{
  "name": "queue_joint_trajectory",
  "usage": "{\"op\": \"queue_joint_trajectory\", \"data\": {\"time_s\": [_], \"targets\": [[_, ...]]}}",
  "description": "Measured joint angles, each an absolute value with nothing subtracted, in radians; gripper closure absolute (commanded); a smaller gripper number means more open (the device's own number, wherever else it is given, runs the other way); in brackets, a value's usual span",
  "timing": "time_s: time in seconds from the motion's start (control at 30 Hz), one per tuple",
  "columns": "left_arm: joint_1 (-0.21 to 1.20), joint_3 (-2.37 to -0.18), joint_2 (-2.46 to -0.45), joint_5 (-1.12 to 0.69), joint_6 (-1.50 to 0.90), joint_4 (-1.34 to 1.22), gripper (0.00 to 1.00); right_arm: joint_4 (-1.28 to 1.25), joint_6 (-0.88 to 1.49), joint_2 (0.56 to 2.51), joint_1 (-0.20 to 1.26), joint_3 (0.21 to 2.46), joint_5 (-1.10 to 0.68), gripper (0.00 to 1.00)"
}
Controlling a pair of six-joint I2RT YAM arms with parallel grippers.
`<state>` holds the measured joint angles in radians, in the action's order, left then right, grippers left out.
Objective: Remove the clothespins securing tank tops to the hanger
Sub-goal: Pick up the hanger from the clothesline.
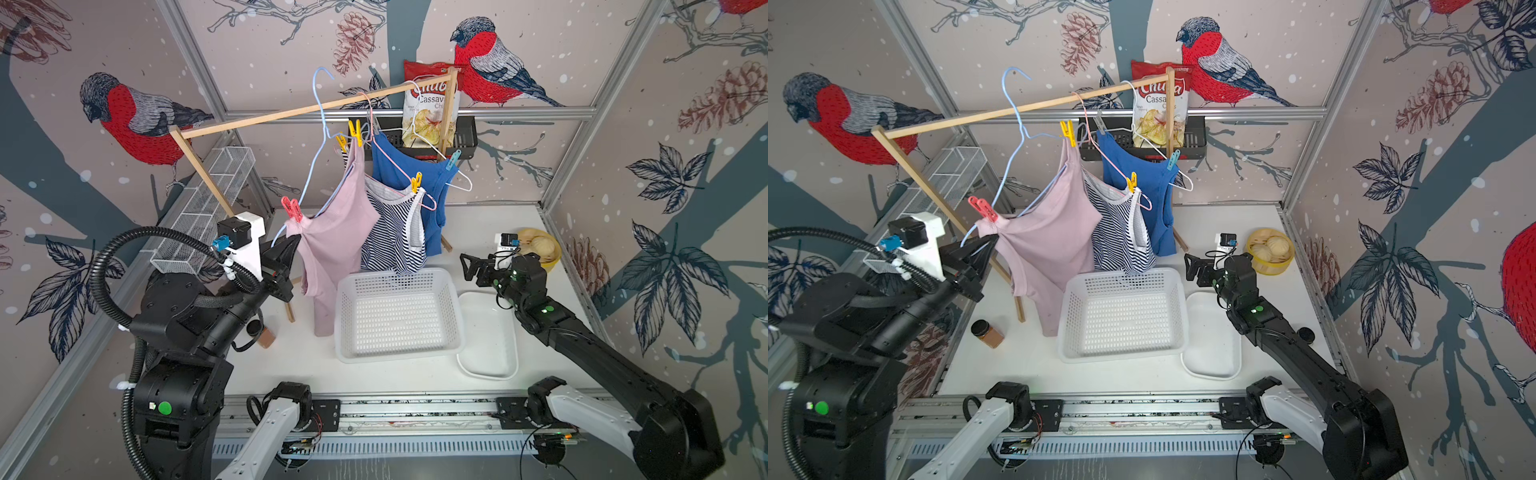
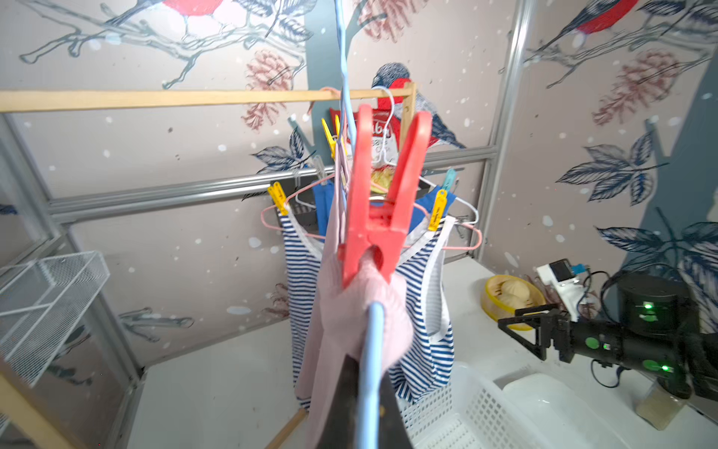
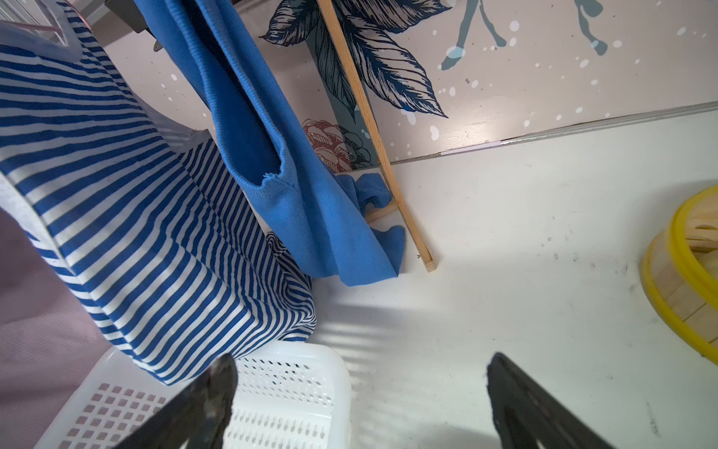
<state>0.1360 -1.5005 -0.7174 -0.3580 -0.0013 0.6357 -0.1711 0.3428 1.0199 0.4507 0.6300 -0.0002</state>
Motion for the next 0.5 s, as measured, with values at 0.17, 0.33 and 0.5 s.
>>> {"op": "queue_joint_trajectory", "data": {"time_s": [0.17, 0.33, 0.5], "targets": [[0.136, -1.502, -0.711, -0.442, -0.031, 0.527, 1.00, -0.170, 0.342, 1.003, 0.451, 0.630, 0.004, 0.00], [0.136, -1.556, -0.741, -0.480, -0.055, 0.476, 1.00, -0.163, 0.337, 1.002, 0.446, 0.636, 0.010, 0.00], [0.136, -1.565, -0.756, -0.593, -0.109, 0.378, 1.00, -0.165, 0.338, 1.013, 0.444, 0.637, 0.012, 0.00]]}}
